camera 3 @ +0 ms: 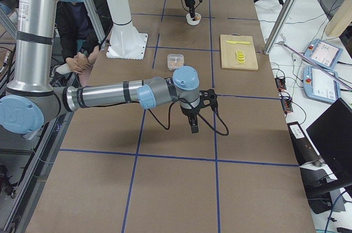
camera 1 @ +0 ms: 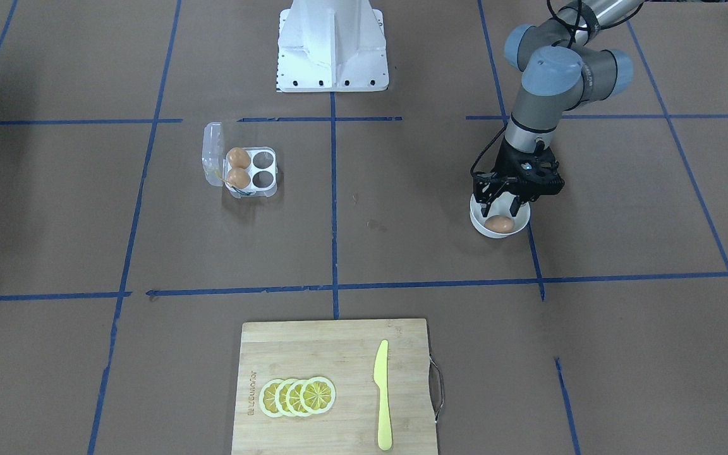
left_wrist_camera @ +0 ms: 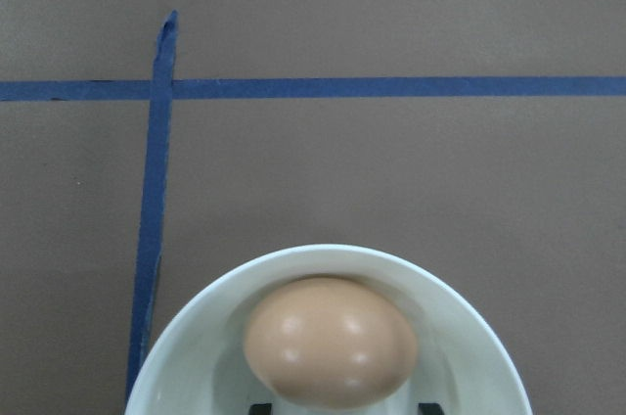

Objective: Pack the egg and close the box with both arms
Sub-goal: 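Lift the brown egg out of the bowl with the left gripper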

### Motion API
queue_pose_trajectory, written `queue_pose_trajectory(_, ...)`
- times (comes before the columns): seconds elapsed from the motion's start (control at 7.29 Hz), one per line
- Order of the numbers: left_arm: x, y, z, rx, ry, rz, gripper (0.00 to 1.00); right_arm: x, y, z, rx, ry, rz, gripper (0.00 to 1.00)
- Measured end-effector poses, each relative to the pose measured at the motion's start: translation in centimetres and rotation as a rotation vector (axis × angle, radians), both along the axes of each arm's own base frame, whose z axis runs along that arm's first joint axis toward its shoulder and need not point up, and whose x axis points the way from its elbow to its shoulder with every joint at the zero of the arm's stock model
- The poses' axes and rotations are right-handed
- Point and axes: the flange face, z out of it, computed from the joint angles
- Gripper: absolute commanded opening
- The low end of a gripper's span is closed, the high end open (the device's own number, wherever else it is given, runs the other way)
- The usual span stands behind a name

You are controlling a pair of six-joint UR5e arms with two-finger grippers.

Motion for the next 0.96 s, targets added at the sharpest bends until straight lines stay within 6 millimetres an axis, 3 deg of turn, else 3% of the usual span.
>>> queue_pose_trajectory(0.41, -0.69, -0.73, -0.02, 0.0, -0.007, -0.01, 0.69, 0.0, -0.13, -0.11, 0.007, 0.001, -0.003, 1.0)
queue_pose_trajectory(0.96, 0.26, -1.33, -0.87, 0.003, 0.0, -0.011, 0.7, -0.03, -0.06, 0.01, 0.004, 0.001, -0.005, 1.0)
